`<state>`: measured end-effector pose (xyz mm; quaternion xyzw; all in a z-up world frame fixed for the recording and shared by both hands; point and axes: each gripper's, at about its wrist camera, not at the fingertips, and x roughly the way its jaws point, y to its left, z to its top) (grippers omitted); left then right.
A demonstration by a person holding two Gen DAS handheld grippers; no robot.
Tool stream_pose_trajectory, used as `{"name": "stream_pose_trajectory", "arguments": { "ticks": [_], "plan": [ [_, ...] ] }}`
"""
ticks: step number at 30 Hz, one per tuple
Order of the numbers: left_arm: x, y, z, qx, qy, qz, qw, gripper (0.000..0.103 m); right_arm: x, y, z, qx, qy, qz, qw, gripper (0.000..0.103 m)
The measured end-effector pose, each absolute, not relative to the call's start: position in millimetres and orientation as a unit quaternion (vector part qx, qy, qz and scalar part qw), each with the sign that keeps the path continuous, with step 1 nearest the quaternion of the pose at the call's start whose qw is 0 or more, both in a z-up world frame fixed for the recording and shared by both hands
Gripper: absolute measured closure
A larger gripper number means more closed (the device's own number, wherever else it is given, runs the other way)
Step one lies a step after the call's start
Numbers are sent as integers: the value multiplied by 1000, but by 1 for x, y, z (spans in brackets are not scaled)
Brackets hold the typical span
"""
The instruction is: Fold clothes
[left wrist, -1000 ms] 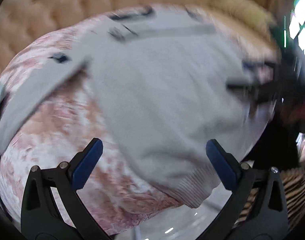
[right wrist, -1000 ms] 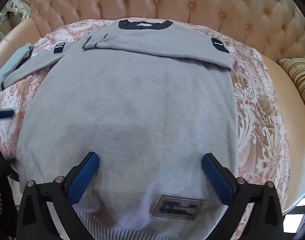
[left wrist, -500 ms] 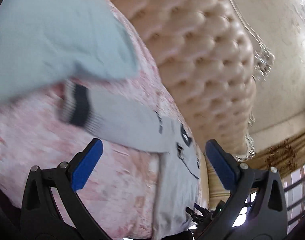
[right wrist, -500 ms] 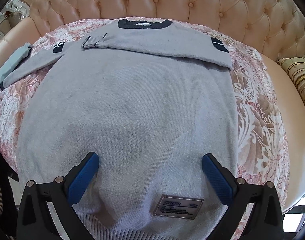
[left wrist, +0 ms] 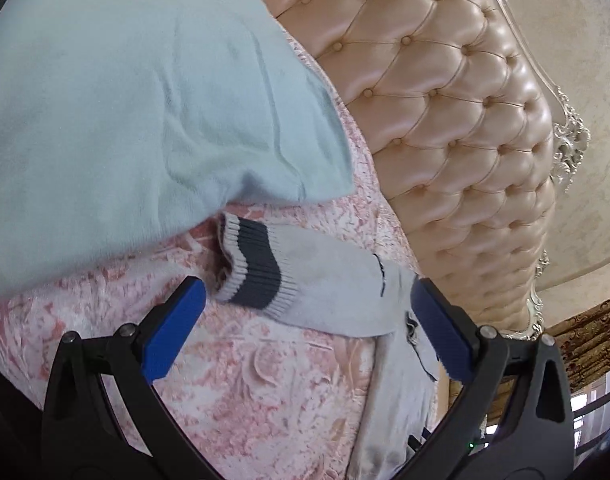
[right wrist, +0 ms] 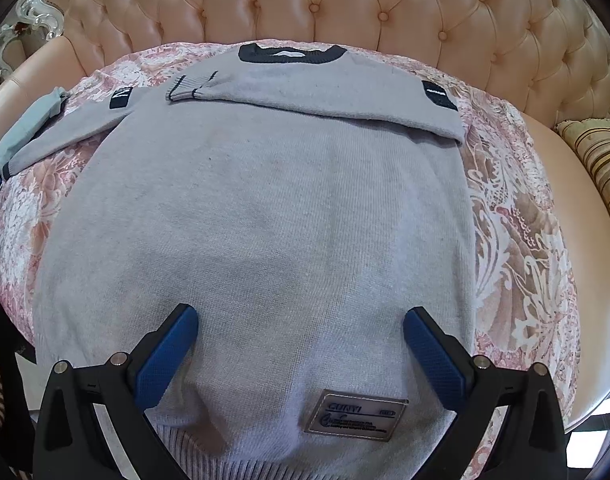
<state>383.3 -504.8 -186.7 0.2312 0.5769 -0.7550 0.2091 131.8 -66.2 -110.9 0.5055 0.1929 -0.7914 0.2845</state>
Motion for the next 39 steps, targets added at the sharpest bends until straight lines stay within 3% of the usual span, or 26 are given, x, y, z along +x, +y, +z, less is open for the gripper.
{"name": "stream_pose_trajectory", "arguments": {
  "ticks": [10, 12, 15, 16, 20, 31, 39],
  "plan": [
    [369, -506, -184, 249, 539, -776, 214, 0, 131, -66, -111, 502, 192, -794, 285, 0],
    [364, -504, -183, 259, 524, -782, 217, 4, 131, -66, -111, 501, 191, -795, 285, 0],
    [360, -503, -183, 283, 505, -781, 233, 40, 131, -65, -111, 498, 190, -797, 285, 0],
    [360, -504, -185, 291, 505, -779, 231, 67, 132, -64, -111, 496, 189, -798, 285, 0],
    [357, -502, -188, 313, 489, -783, 223, 81, 132, -63, -111, 489, 186, -802, 287, 0],
    [330, -472, -115, 278, 414, -845, 193, 85, 132, -62, -111, 488, 184, -803, 288, 0],
    [200, -402, -65, 302, 360, -880, 68, 85, 135, -61, -110, 482, 179, -809, 285, 0]
  ]
}}
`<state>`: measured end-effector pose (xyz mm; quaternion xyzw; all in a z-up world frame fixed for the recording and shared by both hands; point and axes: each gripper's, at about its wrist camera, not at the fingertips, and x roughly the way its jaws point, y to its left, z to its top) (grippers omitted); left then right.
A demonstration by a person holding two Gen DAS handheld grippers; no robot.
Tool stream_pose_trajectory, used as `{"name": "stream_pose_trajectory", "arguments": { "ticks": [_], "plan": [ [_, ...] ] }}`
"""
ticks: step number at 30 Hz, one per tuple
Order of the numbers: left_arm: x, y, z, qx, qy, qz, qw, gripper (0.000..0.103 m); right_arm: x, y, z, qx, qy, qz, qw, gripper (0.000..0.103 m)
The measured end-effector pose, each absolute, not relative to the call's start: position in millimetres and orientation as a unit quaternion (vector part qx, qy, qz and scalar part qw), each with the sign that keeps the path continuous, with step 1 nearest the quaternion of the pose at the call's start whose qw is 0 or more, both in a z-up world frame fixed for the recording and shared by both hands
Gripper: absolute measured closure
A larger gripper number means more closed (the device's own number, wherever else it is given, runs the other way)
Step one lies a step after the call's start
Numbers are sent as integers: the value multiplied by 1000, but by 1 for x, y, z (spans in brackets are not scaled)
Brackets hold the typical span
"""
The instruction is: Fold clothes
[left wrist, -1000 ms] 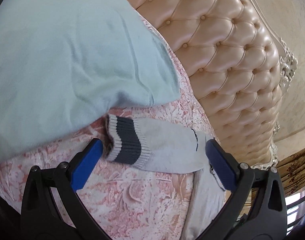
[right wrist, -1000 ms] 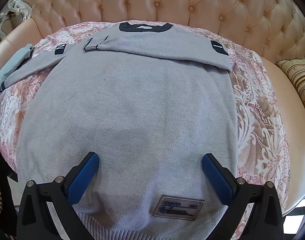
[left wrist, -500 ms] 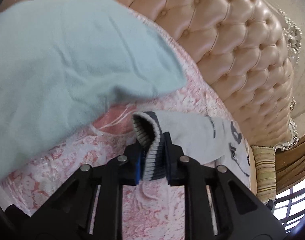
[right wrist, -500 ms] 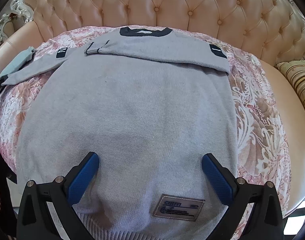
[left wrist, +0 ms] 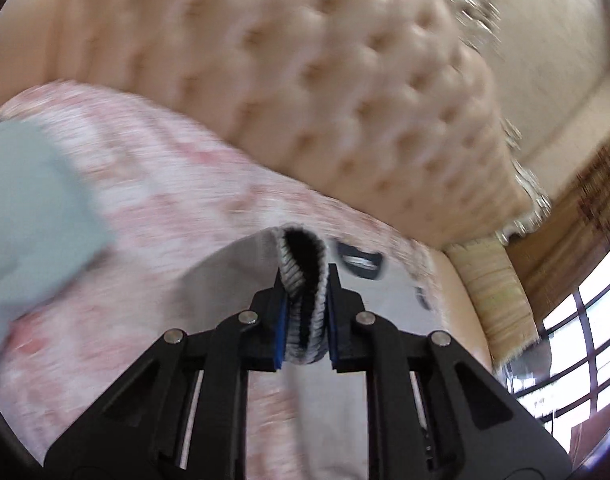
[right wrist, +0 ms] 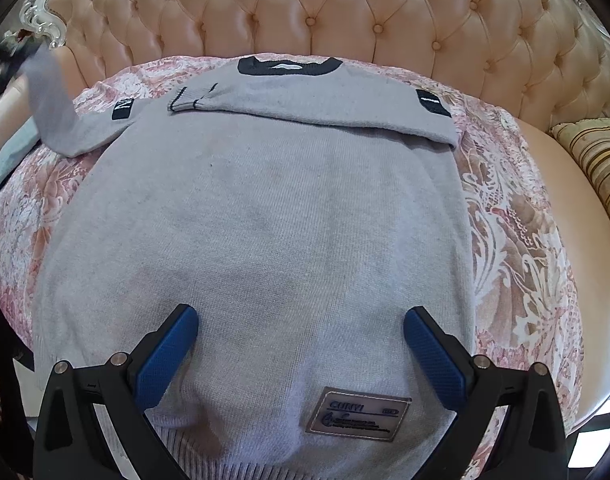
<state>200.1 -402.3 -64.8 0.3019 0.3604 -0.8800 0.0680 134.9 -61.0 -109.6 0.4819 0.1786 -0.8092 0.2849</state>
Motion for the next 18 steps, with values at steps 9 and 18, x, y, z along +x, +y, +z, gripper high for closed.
{"name": "stream_pose_trajectory", "arguments": {
  "ticks": [9, 18],
  "plan": [
    [79, -293, -98, 407, 307, -860, -24, 85, 131, -69, -78, 444, 169, -832, 286, 0],
    [20, -227, -132, 486, 267, -829, -65, 85, 90, -98, -70, 430, 127, -843, 298, 0]
  ]
}}
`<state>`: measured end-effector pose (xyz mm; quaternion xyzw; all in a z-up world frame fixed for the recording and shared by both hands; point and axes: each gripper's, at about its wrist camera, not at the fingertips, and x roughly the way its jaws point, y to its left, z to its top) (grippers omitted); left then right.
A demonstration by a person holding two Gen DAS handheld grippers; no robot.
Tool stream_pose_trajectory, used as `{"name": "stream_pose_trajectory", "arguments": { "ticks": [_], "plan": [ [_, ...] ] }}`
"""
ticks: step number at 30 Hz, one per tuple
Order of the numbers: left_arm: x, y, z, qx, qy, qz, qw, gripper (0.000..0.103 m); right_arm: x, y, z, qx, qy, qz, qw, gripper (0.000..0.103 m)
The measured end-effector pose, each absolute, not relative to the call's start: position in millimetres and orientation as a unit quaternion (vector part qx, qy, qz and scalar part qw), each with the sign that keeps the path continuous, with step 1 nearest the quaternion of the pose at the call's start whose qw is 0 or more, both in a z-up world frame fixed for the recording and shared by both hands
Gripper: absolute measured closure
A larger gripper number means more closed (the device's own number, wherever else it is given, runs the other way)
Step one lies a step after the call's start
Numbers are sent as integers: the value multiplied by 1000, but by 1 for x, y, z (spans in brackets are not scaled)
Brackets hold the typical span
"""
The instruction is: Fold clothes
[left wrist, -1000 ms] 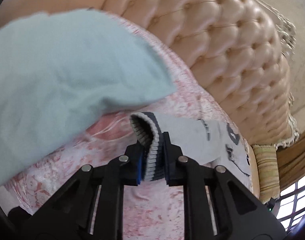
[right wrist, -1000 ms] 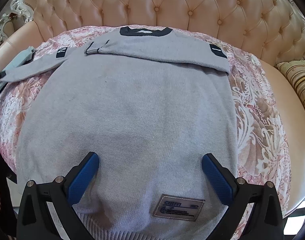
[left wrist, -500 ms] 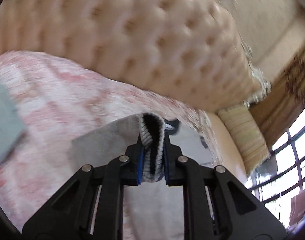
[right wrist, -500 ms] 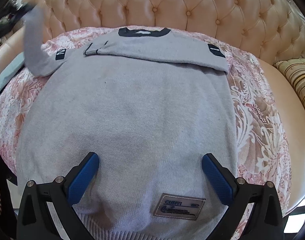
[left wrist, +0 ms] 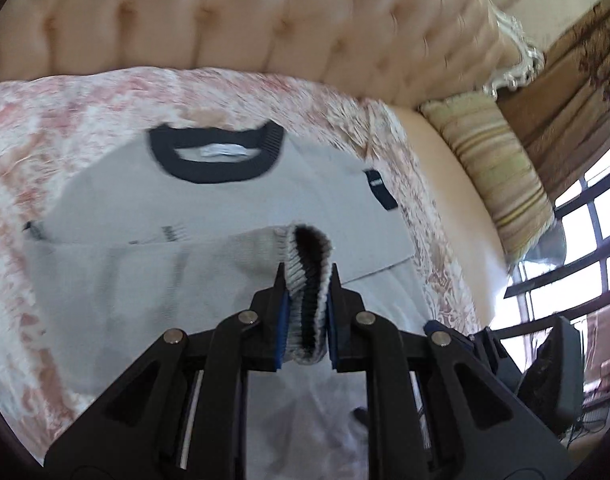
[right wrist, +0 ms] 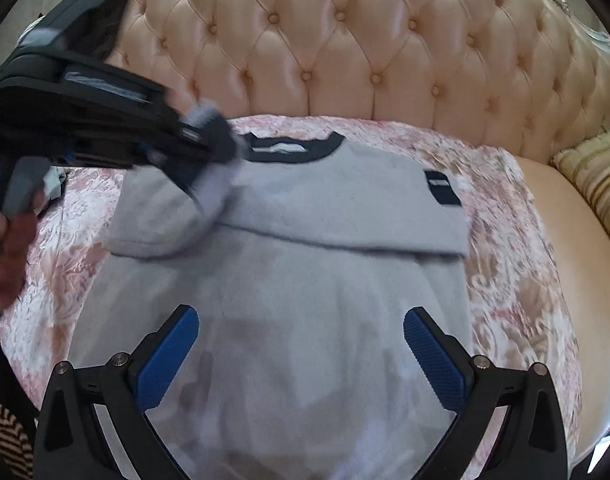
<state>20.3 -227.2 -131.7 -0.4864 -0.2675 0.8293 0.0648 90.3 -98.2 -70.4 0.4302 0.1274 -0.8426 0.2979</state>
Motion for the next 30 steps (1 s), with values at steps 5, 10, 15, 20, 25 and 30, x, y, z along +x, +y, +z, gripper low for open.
{"name": "stream_pose_trajectory", "arguments": {
  "ticks": [5, 10, 15, 20, 25, 30],
  "plan": [
    [3, -207, -152, -532, -260, 801, 88, 54, 71, -117, -72, 430, 123, -834, 323, 12],
    [10, -219, -147, -518, -259, 811, 84, 3, 48, -130, -86, 445, 123, -823, 331, 37],
    [34, -263, -132, -467, -315, 824, 63, 0, 37, -114, -101, 467, 75, -817, 329, 37],
    [76, -286, -135, -443, -347, 825, 52, 0, 26, -90, -129, 498, 2, -807, 318, 44],
    [128, -296, -161, -443, -375, 814, 28, 0, 20, -91, -138, 497, -32, -802, 330, 53],
    [160, -307, -188, -457, -402, 793, 7, 0, 19, -105, -145, 506, -26, -795, 334, 58]
  ]
}}
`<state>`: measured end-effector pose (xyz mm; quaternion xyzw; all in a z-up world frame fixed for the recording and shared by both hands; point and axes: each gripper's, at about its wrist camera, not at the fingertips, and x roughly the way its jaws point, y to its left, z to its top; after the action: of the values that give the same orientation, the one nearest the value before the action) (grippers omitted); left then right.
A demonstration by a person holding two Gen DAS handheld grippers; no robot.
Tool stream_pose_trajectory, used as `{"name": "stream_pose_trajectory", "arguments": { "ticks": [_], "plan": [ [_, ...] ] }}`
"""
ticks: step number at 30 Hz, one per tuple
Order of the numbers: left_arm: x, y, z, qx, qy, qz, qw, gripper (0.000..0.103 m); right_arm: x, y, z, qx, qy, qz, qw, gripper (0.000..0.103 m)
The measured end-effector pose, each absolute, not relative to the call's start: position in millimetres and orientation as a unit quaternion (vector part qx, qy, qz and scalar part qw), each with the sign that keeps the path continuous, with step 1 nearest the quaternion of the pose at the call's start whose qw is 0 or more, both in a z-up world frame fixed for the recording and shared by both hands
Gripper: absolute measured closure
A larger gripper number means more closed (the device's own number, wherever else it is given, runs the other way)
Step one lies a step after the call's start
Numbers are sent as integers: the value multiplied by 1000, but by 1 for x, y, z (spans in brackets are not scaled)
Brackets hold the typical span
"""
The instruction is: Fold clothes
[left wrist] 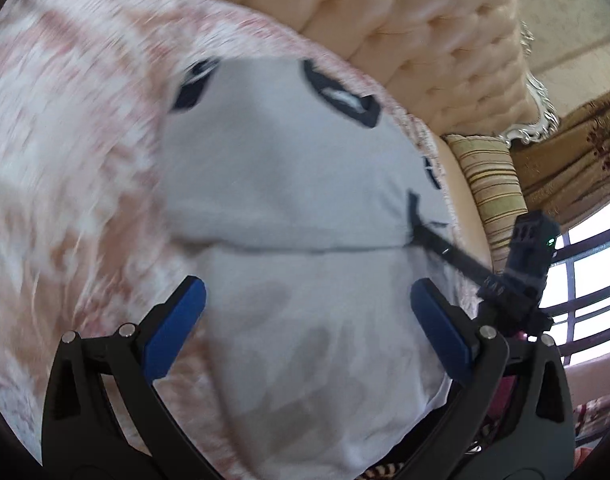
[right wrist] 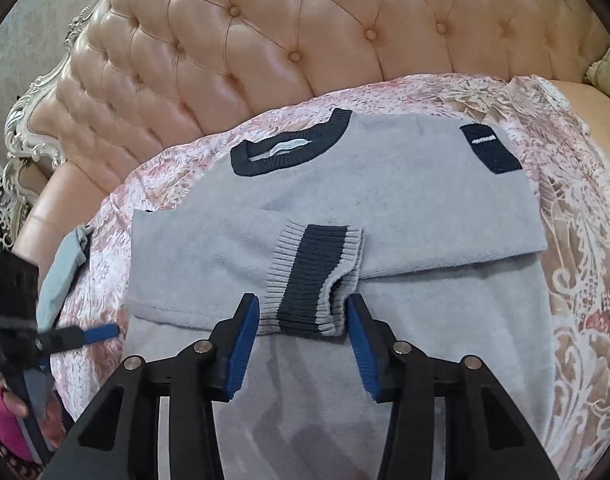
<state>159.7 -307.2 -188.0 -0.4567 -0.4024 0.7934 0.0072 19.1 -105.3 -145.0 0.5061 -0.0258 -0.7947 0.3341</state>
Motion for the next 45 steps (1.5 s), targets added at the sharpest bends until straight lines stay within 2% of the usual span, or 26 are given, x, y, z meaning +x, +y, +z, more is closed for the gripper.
{"name": "stream_pose_trajectory", "arguments": {
  "ticks": [1, 5, 8, 9, 19, 25, 28, 33, 39, 45],
  "plan": [
    [161, -308, -190, -459, -403, 791, 5, 0, 18, -103, -148, 509, -38, -793, 333, 64],
    [164, -308, -190, -460, -397, 794, 6, 0, 13, -93, -154, 526, -89, -782, 322, 75],
    [162, -301, -187, -458, -384, 802, 10, 0, 12, -93, -145, 529, -107, -781, 314, 93],
    [162, -298, -186, -458, -378, 804, 9, 0, 12, -97, -141, 525, -105, -784, 314, 97],
    [163, -285, -170, -422, -336, 842, 3, 0, 17, -103, -67, 444, -137, -808, 362, 97],
    [159, -284, -169, -422, -202, 870, -155, 0, 13, -118, -9, 390, -143, -816, 401, 97],
    [148, -286, -174, -439, -161, 862, -197, 0, 9, -127, 11, 374, -141, -817, 417, 97],
    [133, -306, -183, -442, -205, 851, -197, 0, -6, -145, 33, 357, -137, -816, 433, 97],
    [102, -320, -188, -455, -173, 840, -240, 0, -12, -162, 63, 327, -127, -817, 457, 97],
    [113, -349, -186, -443, -207, 819, -300, 0, -26, -143, 66, 315, -129, -833, 436, 97]
  ]
}}
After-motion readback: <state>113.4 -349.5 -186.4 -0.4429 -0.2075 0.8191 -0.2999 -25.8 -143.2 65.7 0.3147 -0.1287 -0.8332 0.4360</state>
